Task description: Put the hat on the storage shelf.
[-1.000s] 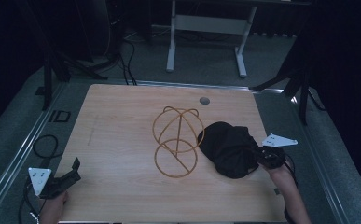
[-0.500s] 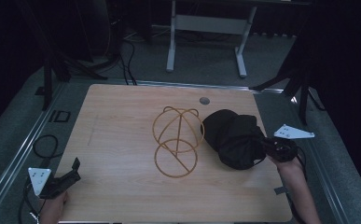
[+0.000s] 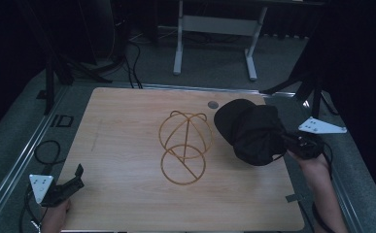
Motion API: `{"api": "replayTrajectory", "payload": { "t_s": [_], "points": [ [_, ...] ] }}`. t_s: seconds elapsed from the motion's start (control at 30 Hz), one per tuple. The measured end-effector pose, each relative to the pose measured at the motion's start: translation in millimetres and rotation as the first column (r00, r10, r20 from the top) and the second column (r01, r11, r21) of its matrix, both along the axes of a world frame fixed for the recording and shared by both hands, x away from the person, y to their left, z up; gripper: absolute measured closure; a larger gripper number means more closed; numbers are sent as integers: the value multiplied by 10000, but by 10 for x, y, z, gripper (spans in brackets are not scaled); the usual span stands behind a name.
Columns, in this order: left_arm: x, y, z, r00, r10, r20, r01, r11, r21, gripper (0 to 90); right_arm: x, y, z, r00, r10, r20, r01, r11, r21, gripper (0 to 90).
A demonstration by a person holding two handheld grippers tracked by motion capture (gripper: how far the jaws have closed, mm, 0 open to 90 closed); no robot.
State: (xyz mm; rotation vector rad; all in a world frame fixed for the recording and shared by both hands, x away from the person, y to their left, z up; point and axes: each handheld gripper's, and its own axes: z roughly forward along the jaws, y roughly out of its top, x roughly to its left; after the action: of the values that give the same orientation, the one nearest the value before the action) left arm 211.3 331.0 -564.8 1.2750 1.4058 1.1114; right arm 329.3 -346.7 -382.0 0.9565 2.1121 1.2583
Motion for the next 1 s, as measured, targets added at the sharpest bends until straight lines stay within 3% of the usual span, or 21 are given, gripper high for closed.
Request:
{"api": "replayTrajectory", "payload": {
  "t_s": [0.4, 0.7, 1.0],
  "points": [
    [0, 0, 0, 10000, 13, 1, -13, 10000, -2, 6, -48, 21, 531, 9976, -75, 691, 51, 9994, 345, 883],
    [-2, 0, 0, 10000, 8, 0, -8, 10000, -4, 6, -108, 127, 938, 9905, -96, 1369, 7, 9979, 654, 883],
    [-2, 3, 0, 10000, -7, 15, 7, 10000, -37, 6, -99, 346, 1067, 9897, 223, 1413, -312, 9976, 613, 884]
  ]
}}
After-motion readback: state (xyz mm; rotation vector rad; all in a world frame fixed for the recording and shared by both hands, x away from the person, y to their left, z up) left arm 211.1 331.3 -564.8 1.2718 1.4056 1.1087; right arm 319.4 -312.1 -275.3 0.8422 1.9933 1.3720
